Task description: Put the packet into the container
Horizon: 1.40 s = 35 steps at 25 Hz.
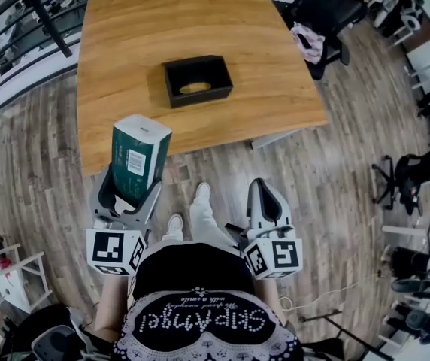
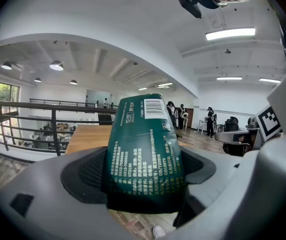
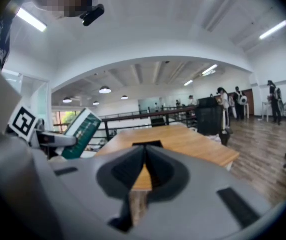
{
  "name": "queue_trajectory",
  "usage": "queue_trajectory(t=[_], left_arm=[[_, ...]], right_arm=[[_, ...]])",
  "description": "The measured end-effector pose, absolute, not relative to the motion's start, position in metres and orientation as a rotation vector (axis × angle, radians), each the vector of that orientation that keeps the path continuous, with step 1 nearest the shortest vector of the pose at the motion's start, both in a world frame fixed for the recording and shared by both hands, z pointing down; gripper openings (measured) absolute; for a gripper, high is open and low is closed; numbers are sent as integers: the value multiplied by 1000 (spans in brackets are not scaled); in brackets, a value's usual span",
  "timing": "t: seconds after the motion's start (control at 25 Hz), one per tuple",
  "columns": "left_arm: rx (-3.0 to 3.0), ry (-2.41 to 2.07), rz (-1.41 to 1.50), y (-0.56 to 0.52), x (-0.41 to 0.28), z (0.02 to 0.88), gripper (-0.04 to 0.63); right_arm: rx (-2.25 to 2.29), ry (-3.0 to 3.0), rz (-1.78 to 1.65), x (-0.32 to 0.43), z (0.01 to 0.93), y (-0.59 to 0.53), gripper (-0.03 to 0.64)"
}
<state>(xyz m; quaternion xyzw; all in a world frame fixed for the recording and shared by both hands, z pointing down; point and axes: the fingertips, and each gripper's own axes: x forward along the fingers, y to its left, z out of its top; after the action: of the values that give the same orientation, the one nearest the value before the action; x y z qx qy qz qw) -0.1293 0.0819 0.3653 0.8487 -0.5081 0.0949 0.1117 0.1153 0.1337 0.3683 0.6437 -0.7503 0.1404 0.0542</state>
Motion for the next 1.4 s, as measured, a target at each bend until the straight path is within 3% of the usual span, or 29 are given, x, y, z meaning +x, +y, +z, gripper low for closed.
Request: queue_trajectory(t=[0.88,1.4], left_arm=[[2384,-1716,204,3,-73,352,446],[2362,-1736,205,-21,-75,352,446]], right_arm=[[1812,-2417,402,191,369,20,38],[1793,-2417,437,191,375,-5,38]])
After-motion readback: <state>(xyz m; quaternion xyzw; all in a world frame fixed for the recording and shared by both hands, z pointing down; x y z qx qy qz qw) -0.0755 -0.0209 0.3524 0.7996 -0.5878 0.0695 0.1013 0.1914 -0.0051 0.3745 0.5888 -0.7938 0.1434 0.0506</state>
